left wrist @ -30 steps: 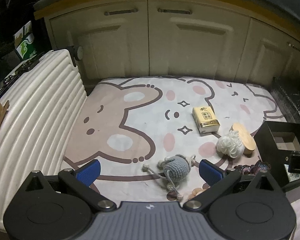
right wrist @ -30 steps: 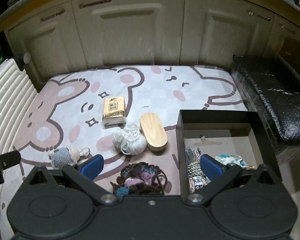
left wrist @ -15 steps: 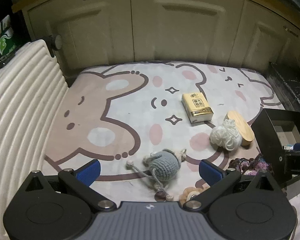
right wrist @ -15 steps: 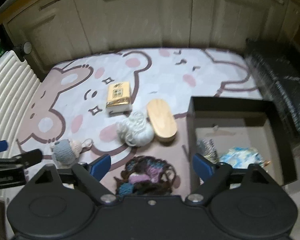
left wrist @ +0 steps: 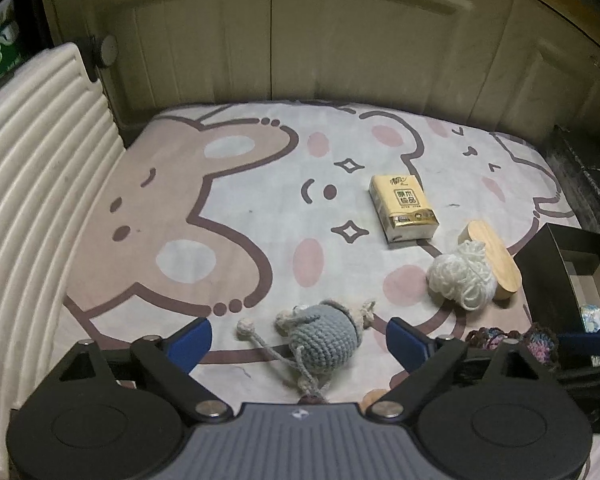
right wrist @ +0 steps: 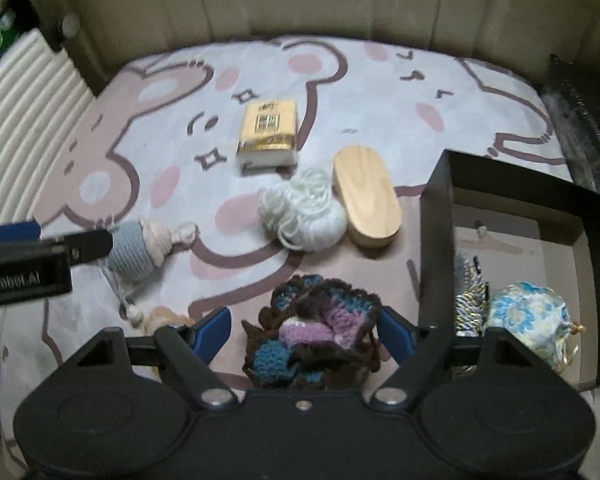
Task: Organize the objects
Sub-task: 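Reach the left tool to the grey knitted mouse while the right tool reaches the crocheted pouch, then close the left gripper on the grey mouse while the right gripper grasps the crocheted pouch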
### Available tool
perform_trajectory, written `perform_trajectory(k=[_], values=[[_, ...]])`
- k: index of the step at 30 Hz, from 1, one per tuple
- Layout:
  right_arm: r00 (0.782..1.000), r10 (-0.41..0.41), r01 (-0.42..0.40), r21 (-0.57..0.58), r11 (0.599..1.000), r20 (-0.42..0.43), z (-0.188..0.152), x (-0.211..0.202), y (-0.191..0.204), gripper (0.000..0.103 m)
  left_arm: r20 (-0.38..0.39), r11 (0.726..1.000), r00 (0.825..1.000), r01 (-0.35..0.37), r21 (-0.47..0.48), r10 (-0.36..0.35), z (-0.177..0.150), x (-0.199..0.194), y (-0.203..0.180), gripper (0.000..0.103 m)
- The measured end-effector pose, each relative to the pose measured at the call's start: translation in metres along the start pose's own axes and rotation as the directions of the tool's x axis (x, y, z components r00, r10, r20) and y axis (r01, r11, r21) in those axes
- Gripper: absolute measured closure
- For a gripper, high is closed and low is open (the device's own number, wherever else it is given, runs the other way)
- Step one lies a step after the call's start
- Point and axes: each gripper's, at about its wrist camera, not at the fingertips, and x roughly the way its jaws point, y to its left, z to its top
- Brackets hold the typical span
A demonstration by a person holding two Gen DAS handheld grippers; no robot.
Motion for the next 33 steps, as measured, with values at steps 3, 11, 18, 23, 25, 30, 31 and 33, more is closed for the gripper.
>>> perform_trajectory(k=[3, 11, 18, 23, 25, 30, 31, 33], values=[[1.0, 0.006, -0.007, -0.027, 1.0, -0.03, 0.0, 0.01, 0.004, 0.022, -0.015, 1.0, 1.0, 0.001, 0.004, -0.001, 0.0, 0.007, -0.001, 0.013], [0.995, -0.025, 0.016, -0.085, 0.996, -0.1, 0.002, 0.034, 0.013, 0.033, -0.066, 1.0, 0.998, -0.001, 0.023, 0.002, 0.001, 0.029, -0.002, 0.014], [0.99, -0.026, 0.016, -0.072, 0.997, -0.14, 0.002, 0.043, 0.011, 0.037, -0.114, 1.0, 0.993, -0.007, 0.004, 0.008, -0.001, 0.047, 0.005, 0.015], [0.99, -0.017, 0.01, -0.052, 0.999, -0.142, 0.003, 0.042, 0.008, 0.041, -0.114, 1.0, 0.993, 0.019, 0.0, -0.018, 0.001, 0.052, -0.001, 0.019], [0.99, -0.012, 0.006, -0.044, 0.999, -0.142, 0.004, 0.042, 0.007, 0.042, -0.128, 1.0, 0.992, 0.005, 0.024, -0.002, 0.001, 0.057, -0.006, 0.023], [0.99, 0.004, -0.01, -0.042, 0.999, -0.14, 0.003, 0.04, 0.001, 0.045, -0.17, 0.999, 0.986, 0.011, 0.031, -0.005, 0.001, 0.069, -0.012, 0.036], [0.99, 0.01, -0.016, -0.037, 0.999, -0.139, 0.003, 0.04, -0.001, 0.047, -0.173, 0.999, 0.985, 0.018, 0.029, -0.013, 0.001, 0.069, -0.012, 0.044], [0.99, 0.021, -0.026, -0.032, 0.999, -0.139, 0.003, 0.039, -0.003, 0.049, -0.174, 0.999, 0.984, 0.032, 0.012, -0.029, 0.003, 0.069, -0.012, 0.05]])
